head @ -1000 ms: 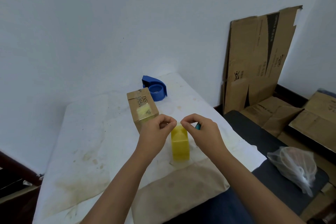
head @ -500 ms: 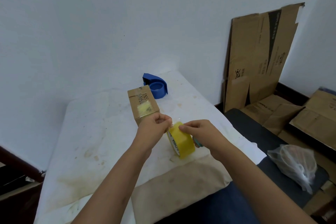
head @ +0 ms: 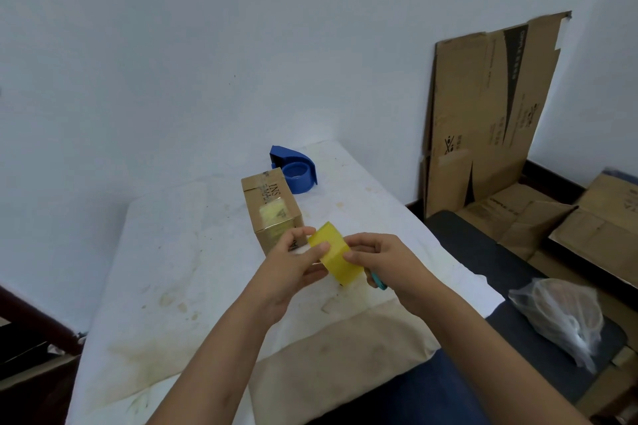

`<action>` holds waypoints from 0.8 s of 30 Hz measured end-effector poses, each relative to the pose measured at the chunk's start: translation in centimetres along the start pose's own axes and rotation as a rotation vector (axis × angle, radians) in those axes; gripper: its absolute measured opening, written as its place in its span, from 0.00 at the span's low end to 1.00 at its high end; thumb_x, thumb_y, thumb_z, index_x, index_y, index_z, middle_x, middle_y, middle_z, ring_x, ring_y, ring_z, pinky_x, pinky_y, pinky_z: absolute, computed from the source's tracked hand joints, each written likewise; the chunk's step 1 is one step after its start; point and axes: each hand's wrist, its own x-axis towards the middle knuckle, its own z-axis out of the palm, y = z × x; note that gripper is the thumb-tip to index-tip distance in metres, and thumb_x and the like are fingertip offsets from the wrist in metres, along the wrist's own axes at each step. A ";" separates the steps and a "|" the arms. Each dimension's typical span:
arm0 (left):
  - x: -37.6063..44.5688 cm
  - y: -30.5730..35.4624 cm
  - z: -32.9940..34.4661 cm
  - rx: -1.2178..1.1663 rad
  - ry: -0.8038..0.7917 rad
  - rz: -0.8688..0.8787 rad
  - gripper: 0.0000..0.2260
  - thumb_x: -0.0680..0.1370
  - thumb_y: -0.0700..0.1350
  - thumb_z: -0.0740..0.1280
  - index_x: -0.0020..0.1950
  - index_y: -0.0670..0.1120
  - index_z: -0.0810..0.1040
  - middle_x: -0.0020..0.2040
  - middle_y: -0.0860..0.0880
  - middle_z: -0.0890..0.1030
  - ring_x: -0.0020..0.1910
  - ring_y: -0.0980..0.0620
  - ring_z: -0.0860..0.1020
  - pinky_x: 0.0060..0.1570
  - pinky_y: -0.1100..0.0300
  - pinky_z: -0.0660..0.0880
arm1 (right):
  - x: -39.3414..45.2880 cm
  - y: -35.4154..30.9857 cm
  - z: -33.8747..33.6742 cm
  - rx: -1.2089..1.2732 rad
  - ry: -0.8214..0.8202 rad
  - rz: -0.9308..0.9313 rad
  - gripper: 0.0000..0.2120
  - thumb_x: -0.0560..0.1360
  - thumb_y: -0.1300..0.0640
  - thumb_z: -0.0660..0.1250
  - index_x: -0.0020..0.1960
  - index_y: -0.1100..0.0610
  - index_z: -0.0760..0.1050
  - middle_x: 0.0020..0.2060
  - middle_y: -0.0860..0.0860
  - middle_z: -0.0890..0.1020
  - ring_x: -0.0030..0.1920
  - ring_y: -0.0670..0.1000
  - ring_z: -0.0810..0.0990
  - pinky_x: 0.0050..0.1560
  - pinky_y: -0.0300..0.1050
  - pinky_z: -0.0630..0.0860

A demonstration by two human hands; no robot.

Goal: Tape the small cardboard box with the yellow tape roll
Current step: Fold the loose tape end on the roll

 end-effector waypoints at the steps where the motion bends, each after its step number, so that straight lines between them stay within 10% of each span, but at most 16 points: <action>1: -0.1 0.0 0.1 -0.082 -0.012 -0.005 0.16 0.75 0.41 0.73 0.62 0.46 0.76 0.57 0.41 0.82 0.49 0.44 0.84 0.49 0.55 0.81 | 0.0 0.0 0.0 0.009 -0.006 0.001 0.11 0.76 0.58 0.69 0.57 0.55 0.80 0.44 0.48 0.83 0.32 0.42 0.76 0.32 0.34 0.71; 11: 0.0 0.8 0.7 0.048 -0.081 0.048 0.11 0.80 0.41 0.65 0.62 0.47 0.78 0.51 0.41 0.86 0.49 0.47 0.85 0.47 0.59 0.82 | 1.3 -0.3 0.3 -0.221 0.125 -0.061 0.14 0.76 0.48 0.68 0.46 0.59 0.81 0.34 0.49 0.77 0.34 0.46 0.72 0.33 0.39 0.68; 16: 0.4 1.2 -0.8 0.130 -0.041 0.021 0.12 0.83 0.38 0.57 0.61 0.42 0.78 0.54 0.43 0.85 0.51 0.47 0.85 0.50 0.57 0.81 | 3.2 0.2 -0.6 -0.814 0.252 -0.209 0.15 0.74 0.48 0.64 0.32 0.55 0.71 0.29 0.50 0.73 0.33 0.52 0.73 0.32 0.44 0.65; 24: 0.1 2.4 -3.2 0.181 -0.002 0.041 0.11 0.82 0.38 0.59 0.57 0.44 0.82 0.57 0.45 0.84 0.54 0.48 0.83 0.52 0.57 0.81 | 6.5 1.7 0.0 -1.299 0.243 -0.239 0.10 0.77 0.55 0.58 0.51 0.55 0.77 0.49 0.53 0.80 0.48 0.59 0.80 0.41 0.45 0.67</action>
